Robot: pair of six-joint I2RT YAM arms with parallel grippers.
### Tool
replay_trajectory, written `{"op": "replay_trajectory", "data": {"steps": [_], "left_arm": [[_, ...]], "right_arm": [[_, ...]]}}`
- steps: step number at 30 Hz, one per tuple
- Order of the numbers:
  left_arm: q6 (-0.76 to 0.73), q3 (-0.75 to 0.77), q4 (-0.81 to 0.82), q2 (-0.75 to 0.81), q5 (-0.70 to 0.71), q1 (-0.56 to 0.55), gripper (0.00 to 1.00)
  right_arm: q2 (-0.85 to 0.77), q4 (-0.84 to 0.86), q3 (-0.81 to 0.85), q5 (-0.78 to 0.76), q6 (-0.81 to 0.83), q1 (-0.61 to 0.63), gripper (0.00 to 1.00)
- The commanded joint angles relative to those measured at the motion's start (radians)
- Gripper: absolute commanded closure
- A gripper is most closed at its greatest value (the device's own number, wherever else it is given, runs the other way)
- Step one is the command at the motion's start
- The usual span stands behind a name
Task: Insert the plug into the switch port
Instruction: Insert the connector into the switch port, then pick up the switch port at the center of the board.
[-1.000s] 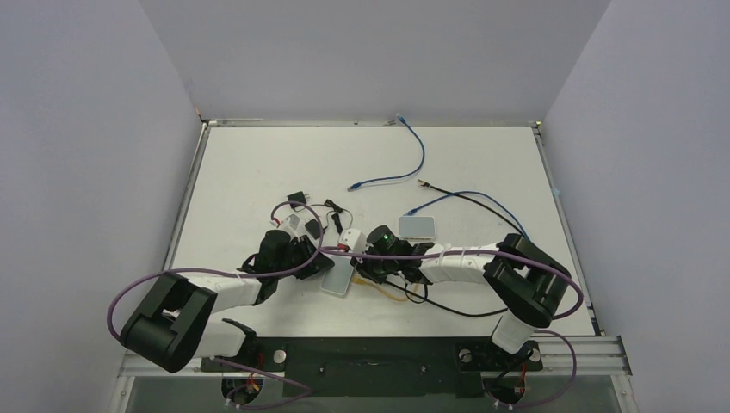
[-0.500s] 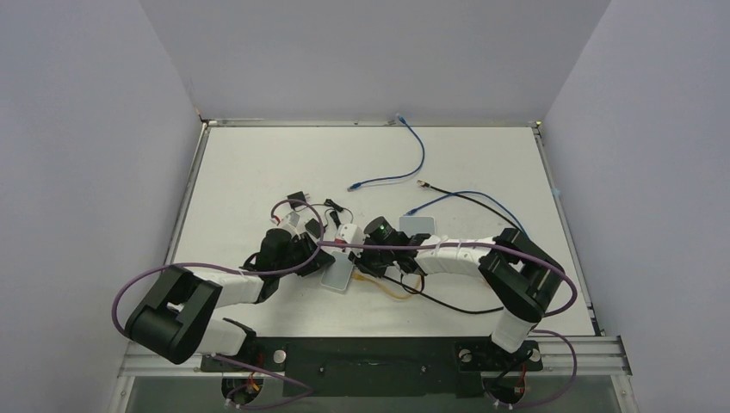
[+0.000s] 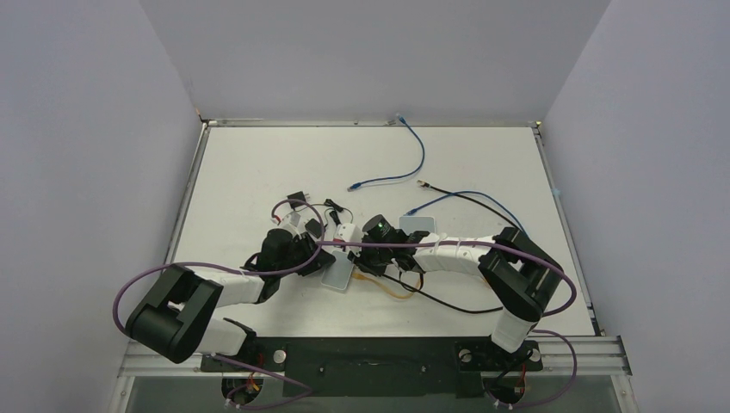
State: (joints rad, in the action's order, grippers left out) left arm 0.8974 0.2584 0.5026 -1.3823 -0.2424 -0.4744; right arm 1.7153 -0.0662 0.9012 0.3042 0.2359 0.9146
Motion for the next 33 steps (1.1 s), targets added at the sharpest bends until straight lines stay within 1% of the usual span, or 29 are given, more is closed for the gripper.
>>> {"op": "replay_trajectory", "data": {"steps": [1, 6, 11, 13, 16, 21, 26, 28, 30, 32, 33], "left_arm": [[0.024, -0.036, -0.183, -0.061, -0.294, -0.131, 0.94], [0.038, -0.035, -0.169, -0.053, -0.287, -0.155, 0.95], [0.046, -0.020, -0.166, -0.057, -0.282, -0.195, 0.98], [0.041, -0.015, -0.190, -0.039, -0.274, -0.195, 0.98], [0.020, 0.002, -0.269, 0.007, -0.246, -0.194, 0.98], [-0.003, 0.039, -0.346, 0.039, -0.215, -0.193, 0.96], [-0.012, 0.057, -0.403, 0.067, -0.184, -0.188, 0.93], [-0.019, 0.069, -0.448, 0.094, -0.161, -0.184, 0.91], [-0.034, 0.085, -0.515, 0.137, -0.133, -0.177, 0.86], [-0.053, 0.107, -0.599, 0.203, -0.098, -0.166, 0.74], [-0.068, 0.115, -0.657, 0.228, -0.067, -0.162, 0.72]], "right_arm": [[-0.020, 0.590, 0.151, 0.211, -0.012, 0.043, 1.00], [-0.038, 0.607, 0.125, 0.208, -0.019, 0.042, 1.00], [-0.035, 0.614, 0.145, 0.215, -0.029, 0.045, 1.00], [-0.041, 0.609, 0.145, 0.215, -0.028, 0.045, 1.00], [-0.057, 0.591, 0.129, 0.209, -0.023, 0.046, 1.00], [-0.120, 0.571, 0.050, 0.186, -0.014, 0.045, 1.00], [-0.192, 0.493, -0.014, 0.176, 0.009, 0.050, 1.00], [-0.213, 0.453, -0.036, 0.184, 0.023, 0.055, 1.00], [-0.227, 0.421, -0.054, 0.189, 0.030, 0.063, 1.00], [-0.245, 0.404, -0.084, 0.192, 0.031, 0.070, 1.00], [-0.250, 0.401, -0.093, 0.193, 0.031, 0.073, 1.00]]}}
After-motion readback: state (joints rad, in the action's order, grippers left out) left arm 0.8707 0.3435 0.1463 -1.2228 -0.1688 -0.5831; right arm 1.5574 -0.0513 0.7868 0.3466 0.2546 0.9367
